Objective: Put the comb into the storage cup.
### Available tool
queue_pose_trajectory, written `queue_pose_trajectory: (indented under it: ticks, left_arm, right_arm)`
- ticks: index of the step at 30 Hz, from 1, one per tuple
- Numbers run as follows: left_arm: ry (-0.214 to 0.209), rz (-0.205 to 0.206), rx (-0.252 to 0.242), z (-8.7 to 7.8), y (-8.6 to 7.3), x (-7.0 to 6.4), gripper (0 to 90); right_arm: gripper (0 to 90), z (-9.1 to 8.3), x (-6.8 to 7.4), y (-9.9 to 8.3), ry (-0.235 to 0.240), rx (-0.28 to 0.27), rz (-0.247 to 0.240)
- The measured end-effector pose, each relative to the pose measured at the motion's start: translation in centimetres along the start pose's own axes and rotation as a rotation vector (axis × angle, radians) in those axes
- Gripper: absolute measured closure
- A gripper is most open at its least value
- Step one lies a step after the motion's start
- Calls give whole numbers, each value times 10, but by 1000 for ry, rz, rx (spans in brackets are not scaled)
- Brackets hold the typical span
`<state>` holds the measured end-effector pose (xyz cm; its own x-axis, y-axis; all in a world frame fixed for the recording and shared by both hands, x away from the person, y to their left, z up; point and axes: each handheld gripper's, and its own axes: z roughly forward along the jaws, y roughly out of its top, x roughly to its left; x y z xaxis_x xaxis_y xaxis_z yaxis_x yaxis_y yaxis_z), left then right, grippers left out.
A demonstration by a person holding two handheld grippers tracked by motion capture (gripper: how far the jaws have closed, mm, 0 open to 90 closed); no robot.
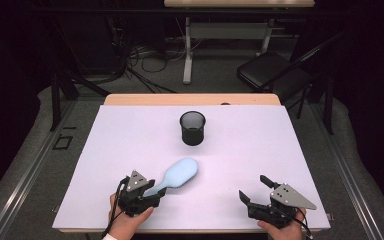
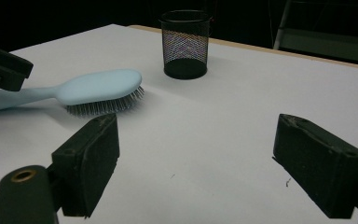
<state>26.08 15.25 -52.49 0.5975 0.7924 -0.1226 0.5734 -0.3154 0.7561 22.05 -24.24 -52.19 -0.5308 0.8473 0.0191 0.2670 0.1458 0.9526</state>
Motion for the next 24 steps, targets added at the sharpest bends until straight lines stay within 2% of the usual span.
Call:
queue_pose_trajectory:
  ticks: [6,8,14,17,22,24]
  left_arm:
    - [2,10,-19,0,0,2,468]
    - [-8,-1,-19,-1,1,3,464]
    - [-17,1,-30,-3,3,7,426]
    - [-5,7,-43,-4,3,8,378]
    - [-17,4,-60,-5,3,13,288]
    - [-37,-3,-63,-5,3,16,241]
  right_arm:
    - [141,0,0,0,1,0,1]
    - [141,0,0,0,1,2,0]
    - [141,0,0,0,0,2,-1]
    - [141,0,0,0,0,0,0]
    - [141,0,0,0,1,2,-2]
    - [141,0,0,0,-1,2,-3]
